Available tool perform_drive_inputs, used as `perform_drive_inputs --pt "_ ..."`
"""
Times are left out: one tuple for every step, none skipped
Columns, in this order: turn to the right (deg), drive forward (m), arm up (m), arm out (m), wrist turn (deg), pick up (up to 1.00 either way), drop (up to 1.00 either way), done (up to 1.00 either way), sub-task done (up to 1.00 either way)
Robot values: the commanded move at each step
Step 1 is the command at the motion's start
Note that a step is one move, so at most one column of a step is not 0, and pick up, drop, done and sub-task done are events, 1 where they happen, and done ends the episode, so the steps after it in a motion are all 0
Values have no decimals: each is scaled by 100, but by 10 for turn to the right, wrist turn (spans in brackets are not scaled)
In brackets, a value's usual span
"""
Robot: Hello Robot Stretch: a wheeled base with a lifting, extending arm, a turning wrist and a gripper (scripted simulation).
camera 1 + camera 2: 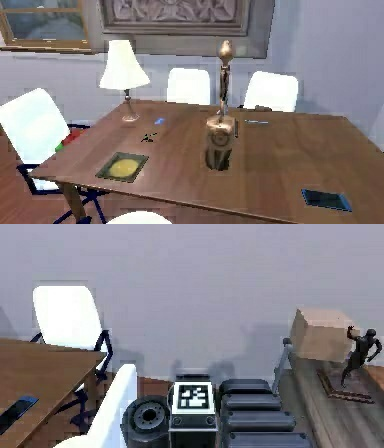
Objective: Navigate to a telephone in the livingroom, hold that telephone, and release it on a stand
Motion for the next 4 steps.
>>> perform_drive_inputs --pt "450 0 0 0 0 0 0 0 0" --pt "450 0 0 0 0 0 0 0 0" --pt "270 0 0 0 0 0 0 0 0" --pt "0 5 0 0 0 0 0 0 0"
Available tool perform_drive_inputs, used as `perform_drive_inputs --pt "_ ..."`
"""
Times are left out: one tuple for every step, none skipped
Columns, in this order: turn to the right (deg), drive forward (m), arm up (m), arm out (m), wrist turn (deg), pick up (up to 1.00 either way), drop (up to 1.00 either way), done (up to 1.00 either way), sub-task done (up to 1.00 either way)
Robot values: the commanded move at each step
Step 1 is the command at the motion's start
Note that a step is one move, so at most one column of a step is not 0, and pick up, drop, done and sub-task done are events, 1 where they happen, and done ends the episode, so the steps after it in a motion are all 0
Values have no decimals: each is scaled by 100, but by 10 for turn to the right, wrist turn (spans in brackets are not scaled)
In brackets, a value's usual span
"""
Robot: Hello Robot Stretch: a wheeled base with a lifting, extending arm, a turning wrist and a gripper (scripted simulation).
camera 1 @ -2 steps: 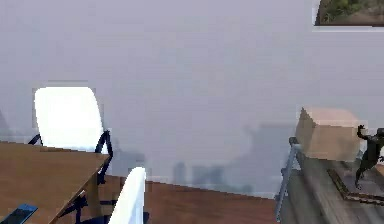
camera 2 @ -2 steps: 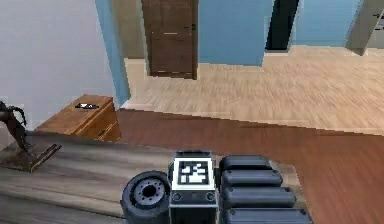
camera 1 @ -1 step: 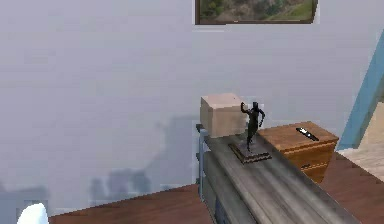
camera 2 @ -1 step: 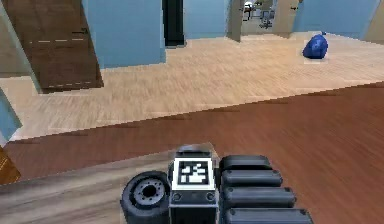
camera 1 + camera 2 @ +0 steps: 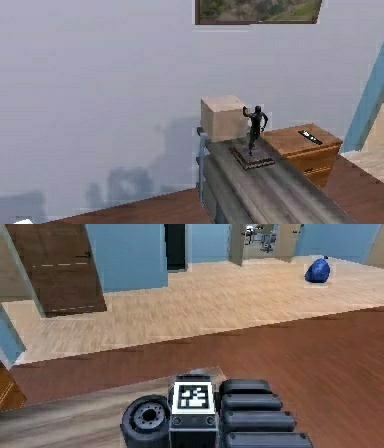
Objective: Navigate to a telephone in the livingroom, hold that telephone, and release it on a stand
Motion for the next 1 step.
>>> perform_drive_inputs --pt "-450 0 0 0 0 0 0 0 0"
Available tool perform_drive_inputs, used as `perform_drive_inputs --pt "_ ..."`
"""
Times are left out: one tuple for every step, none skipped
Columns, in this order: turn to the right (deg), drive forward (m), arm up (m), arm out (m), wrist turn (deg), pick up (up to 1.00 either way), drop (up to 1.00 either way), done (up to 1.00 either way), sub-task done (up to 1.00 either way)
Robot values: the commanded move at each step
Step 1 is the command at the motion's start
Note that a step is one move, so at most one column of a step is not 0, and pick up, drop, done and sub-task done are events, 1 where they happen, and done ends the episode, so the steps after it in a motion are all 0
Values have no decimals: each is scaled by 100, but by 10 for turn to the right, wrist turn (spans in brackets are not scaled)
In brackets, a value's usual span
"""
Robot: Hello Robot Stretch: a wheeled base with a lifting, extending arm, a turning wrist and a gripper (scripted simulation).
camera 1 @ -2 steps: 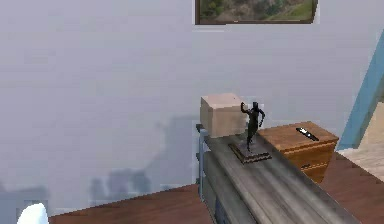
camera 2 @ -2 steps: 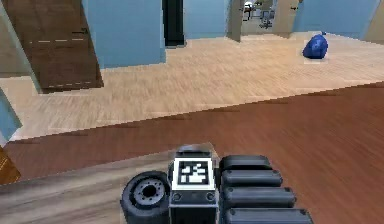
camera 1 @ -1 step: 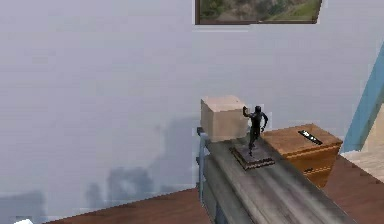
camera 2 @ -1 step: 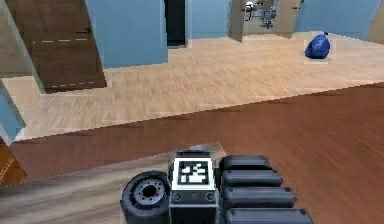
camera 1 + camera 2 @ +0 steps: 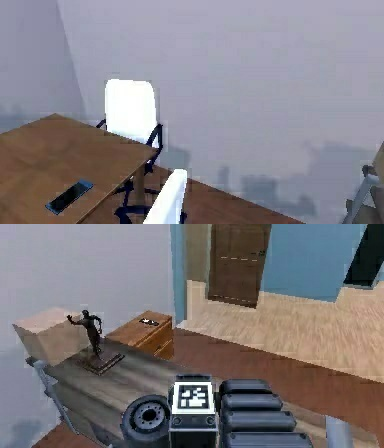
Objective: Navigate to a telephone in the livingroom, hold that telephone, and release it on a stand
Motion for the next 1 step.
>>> perform_drive_inputs --pt "-450 0 0 0 0 0 0 0 0"
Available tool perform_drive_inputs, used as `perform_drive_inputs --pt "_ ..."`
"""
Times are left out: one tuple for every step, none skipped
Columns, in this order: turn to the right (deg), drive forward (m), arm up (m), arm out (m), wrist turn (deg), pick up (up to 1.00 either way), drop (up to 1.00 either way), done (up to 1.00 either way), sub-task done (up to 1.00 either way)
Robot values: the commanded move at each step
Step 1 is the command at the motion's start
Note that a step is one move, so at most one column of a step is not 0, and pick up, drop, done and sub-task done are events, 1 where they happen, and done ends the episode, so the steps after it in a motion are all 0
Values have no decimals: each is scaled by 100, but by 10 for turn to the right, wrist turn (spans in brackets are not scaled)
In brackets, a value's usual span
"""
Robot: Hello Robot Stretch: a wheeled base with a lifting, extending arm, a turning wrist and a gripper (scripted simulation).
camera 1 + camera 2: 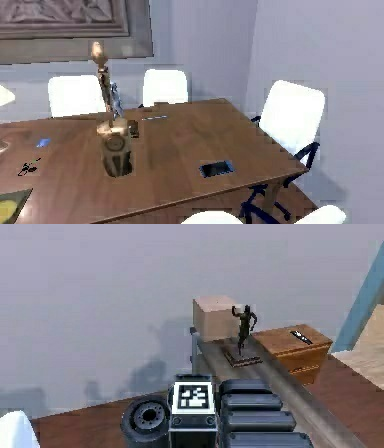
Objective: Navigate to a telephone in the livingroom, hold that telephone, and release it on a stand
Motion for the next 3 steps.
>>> perform_drive_inputs --pt "-450 0 0 0 0 0 0 0 0" --pt "-330 0 0 0 0 0 0 0 0" --pt "0 0 0 44 0 0 0 0 0"
